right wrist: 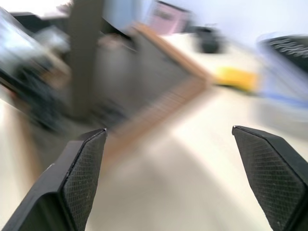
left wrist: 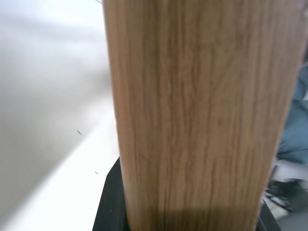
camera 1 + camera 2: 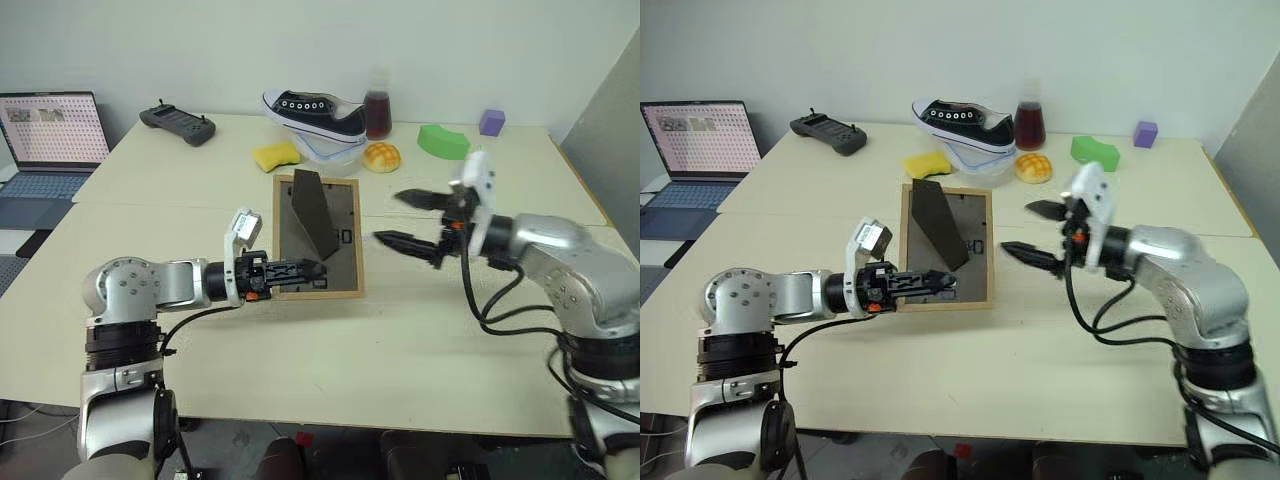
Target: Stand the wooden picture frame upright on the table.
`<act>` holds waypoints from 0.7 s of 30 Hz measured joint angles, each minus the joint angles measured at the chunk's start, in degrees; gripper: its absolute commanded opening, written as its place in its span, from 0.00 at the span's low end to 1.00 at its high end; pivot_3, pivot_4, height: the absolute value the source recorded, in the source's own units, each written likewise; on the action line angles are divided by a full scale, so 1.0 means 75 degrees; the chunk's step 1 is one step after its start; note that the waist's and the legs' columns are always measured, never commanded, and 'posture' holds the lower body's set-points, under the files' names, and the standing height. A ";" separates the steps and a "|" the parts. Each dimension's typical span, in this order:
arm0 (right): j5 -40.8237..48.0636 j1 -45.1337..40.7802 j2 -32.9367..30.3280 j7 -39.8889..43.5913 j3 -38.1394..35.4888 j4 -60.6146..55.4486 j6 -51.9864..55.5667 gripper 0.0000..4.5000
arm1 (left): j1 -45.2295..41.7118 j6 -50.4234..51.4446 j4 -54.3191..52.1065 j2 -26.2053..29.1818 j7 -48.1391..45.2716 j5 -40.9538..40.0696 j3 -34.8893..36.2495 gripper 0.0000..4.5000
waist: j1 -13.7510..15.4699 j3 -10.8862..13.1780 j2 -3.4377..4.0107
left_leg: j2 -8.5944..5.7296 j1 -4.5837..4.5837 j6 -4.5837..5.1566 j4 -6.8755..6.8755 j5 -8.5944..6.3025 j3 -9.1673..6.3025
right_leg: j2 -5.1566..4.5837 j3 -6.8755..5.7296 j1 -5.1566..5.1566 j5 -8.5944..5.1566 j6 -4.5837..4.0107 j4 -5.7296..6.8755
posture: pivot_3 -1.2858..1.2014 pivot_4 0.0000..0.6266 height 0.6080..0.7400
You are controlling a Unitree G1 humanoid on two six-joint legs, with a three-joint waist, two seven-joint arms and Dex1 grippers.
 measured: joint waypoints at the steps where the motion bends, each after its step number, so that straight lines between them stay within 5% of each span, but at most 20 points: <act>1: -0.0912 0.0185 -0.0280 -0.0167 0.0151 0.0529 -0.1643 0.98 | 0.0002 0.0013 0.0157 0.0151 0.0130 -0.0305 -0.0085 0.19 | -0.0012 0.0003 -0.0004 | 0.0000 0.0001 -0.0001 0.0000 0.0001 0.0004 | -0.0001 0.0004 -0.0002 0.0001 0.0002 0.0002 | 0.52 0.24 1.00; 4: -0.3279 0.0141 -0.0583 -0.1318 0.0564 0.2096 -0.5980 0.98 | -0.0007 0.0012 0.0502 0.0323 0.0632 -0.1362 -0.0442 0.19 | -0.0101 0.0009 -0.0010 | 0.0002 0.0018 -0.0003 0.0000 0.0002 0.0019 | -0.0001 0.0026 -0.0002 0.0002 0.0001 0.0016 | 0.52 0.24 1.00; 8: -0.5696 -0.0626 -0.0133 -0.3375 0.0899 0.3603 -0.8777 0.98 | -0.0010 0.0012 0.0577 0.0335 0.1376 -0.2575 -0.0865 0.19 | -0.0230 0.0020 -0.0025 | 0.0007 0.0042 -0.0036 0.0000 0.0020 0.0030 | 0.0004 0.0051 -0.0001 0.0004 -0.0002 0.0043 | 0.52 0.24 1.00; 15: -0.7610 -0.1535 0.0900 -0.5642 0.1220 0.4373 -1.0070 0.98 | 0.0344 -0.0223 0.0394 0.0556 0.2576 -0.4495 -0.1372 0.19 | -0.0197 0.0021 -0.0027 | 0.0005 0.0050 -0.0041 -0.0001 0.0023 0.0025 | -0.0003 0.0048 0.0000 0.0000 -0.0008 0.0058 | 0.52 0.24 1.00; 21: -0.7795 -0.1669 0.1073 -0.5878 0.1581 0.4462 -1.0561 0.72 | 0.0665 -0.0816 -0.0035 0.1051 0.3305 -0.5816 -0.1996 0.19 | -0.0113 0.0021 -0.0028 | -0.0003 0.0050 -0.0041 0.0007 0.0023 0.0024 | -0.0012 0.0045 0.0008 0.0000 -0.0008 0.0058 | 0.52 0.24 1.00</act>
